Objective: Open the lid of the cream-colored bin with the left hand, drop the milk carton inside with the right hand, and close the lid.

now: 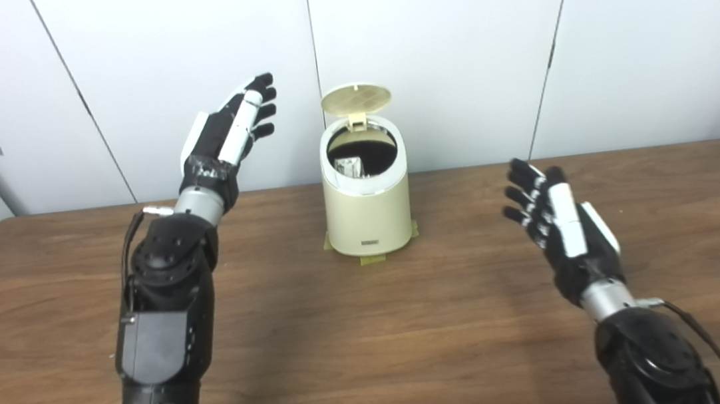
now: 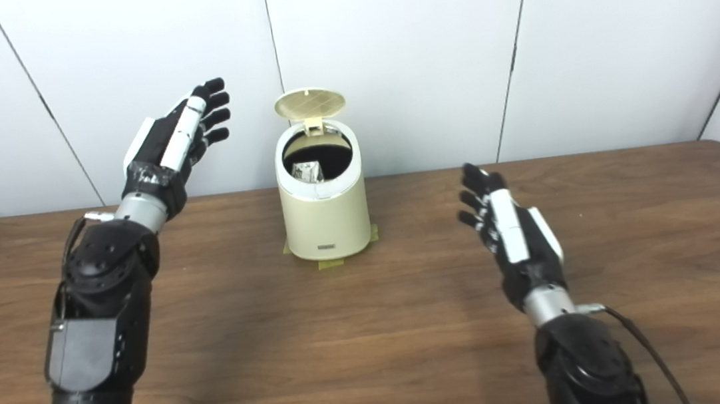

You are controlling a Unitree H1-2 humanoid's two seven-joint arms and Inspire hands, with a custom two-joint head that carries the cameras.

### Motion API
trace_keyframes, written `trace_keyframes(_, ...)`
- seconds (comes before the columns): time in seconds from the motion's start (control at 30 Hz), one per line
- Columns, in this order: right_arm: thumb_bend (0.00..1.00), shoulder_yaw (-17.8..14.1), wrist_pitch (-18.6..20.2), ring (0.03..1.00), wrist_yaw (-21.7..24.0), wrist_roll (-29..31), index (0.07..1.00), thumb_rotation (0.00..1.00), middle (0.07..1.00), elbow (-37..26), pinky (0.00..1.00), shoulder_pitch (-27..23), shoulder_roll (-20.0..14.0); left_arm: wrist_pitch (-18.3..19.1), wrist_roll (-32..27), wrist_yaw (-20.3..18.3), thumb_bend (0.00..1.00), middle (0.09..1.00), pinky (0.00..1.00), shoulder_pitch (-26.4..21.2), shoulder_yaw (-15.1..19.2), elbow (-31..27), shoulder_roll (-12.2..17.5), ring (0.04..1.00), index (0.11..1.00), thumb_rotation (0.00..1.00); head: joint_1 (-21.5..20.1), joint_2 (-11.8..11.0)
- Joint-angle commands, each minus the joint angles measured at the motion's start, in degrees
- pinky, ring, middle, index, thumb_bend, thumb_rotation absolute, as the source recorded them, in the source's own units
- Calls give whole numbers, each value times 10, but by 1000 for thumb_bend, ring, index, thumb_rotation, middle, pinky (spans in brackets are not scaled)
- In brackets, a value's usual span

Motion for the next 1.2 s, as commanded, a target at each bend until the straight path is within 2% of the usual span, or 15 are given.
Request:
trace_keyframes(0.0, 617, -5, -44, 934, 12, 13, 920, 999, 944, 0, 882, -9, -2, -41, -2, -5, 459, 918, 904, -58, -4, 17, 12, 915, 920, 912, 1, 0)
trace_keyframes(0.2, 612, -3, -61, 937, 12, 17, 923, 1000, 941, 5, 880, 8, 2, -60, 0, -15, 426, 917, 922, -99, -17, 71, 19, 921, 920, 962, 2, 0)
trace_keyframes(0.43, 604, -2, -51, 918, -4, 13, 917, 1000, 924, -3, 852, 20, 23, -58, 22, -33, 413, 899, 919, -125, -51, 104, 32, 919, 904, 1000, -1, -2)
trace_keyframes(0.57, 610, -2, -29, 914, -3, 24, 917, 1000, 924, -7, 823, 21, 31, -55, 31, -38, 385, 888, 924, -133, -63, 115, 38, 919, 893, 1000, -4, -3)
trace_keyframes(0.63, 627, 3, -18, 902, -3, 20, 919, 1000, 924, -13, 776, 23, 31, -57, 38, -45, 378, 884, 928, -134, -71, 116, 43, 919, 894, 1000, -5, -2)
trace_keyframes(0.97, 658, 19, 30, 900, 5, 22, 922, 1000, 917, -28, 784, 19, 27, -88, 98, -75, 423, 821, 891, -128, -130, 106, 73, 846, 858, 1000, -17, -4)
trace_keyframes(1.17, 661, 23, 44, 903, 1, 22, 934, 1000, 899, -30, 785, 17, 32, -98, 134, -80, 437, 765, 979, -129, -157, 95, 73, 837, 837, 1000, -20, -8)
